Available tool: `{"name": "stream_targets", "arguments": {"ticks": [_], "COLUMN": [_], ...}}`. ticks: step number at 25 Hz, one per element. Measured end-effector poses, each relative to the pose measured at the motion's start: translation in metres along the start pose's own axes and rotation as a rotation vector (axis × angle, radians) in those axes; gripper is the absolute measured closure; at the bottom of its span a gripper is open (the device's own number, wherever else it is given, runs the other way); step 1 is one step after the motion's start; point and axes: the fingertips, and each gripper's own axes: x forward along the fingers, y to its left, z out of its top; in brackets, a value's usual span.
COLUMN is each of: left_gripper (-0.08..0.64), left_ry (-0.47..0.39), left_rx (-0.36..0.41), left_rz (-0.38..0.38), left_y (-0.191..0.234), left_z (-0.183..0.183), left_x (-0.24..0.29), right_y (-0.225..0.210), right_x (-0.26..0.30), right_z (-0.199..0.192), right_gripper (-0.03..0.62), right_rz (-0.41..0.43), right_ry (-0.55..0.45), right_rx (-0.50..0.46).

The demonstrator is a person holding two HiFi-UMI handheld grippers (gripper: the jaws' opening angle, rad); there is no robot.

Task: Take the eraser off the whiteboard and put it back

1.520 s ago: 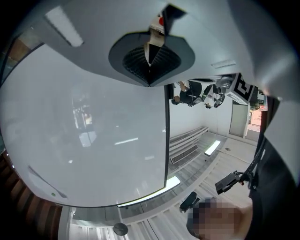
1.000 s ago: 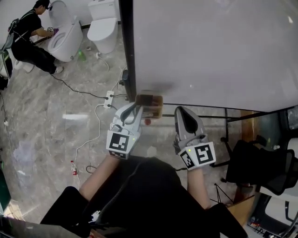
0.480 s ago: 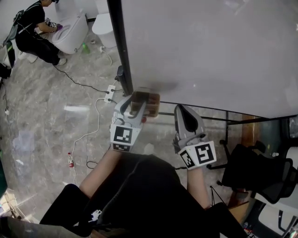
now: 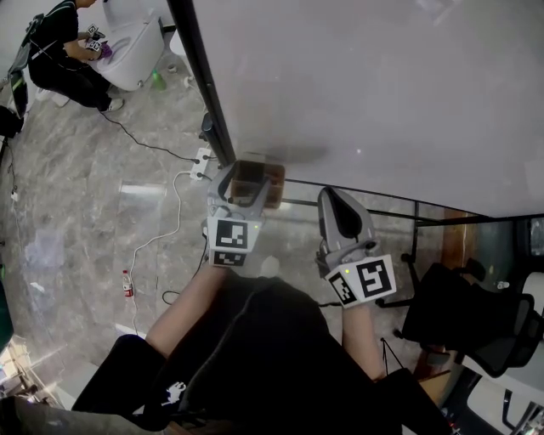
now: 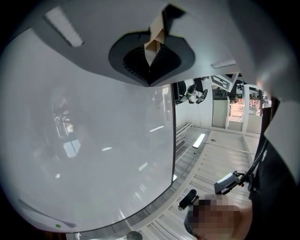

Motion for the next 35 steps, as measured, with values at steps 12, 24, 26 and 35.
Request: {"name": "stream_targets", "arguments": {"ticks": [12,24,26,35], "left_gripper": [0.253,0.294,0.301,0.311], "left_ry": [0.044,0.069,0.071,0.024], "left_rx": [-0.011,-0.031,-0.033,-0.041], "left_rz": [0.116,0.186,0.185,0.175], "left_y": [0.002,0.009,0.009,0.011], "left_z": [-0.005,-0.011,-0.011,0.001], "left_x": [0.015,0.020,0.020,0.014], "right_y": [-0.015,-0.018,-0.018,-0.020], "right_x": [-0.009,-0.013,-0.013,-0.014], "right_z": [-0.003,-0.004,-0.005,-0.007], "right_gripper": [0.583,0.583,0.583,0.583], "right_rz": [0.025,0.046,0.045,0.044], "right_ry": [0.007,0.010,0.011,0.009], "right_rx": [0.007,0.003,0.002,0.004]}}
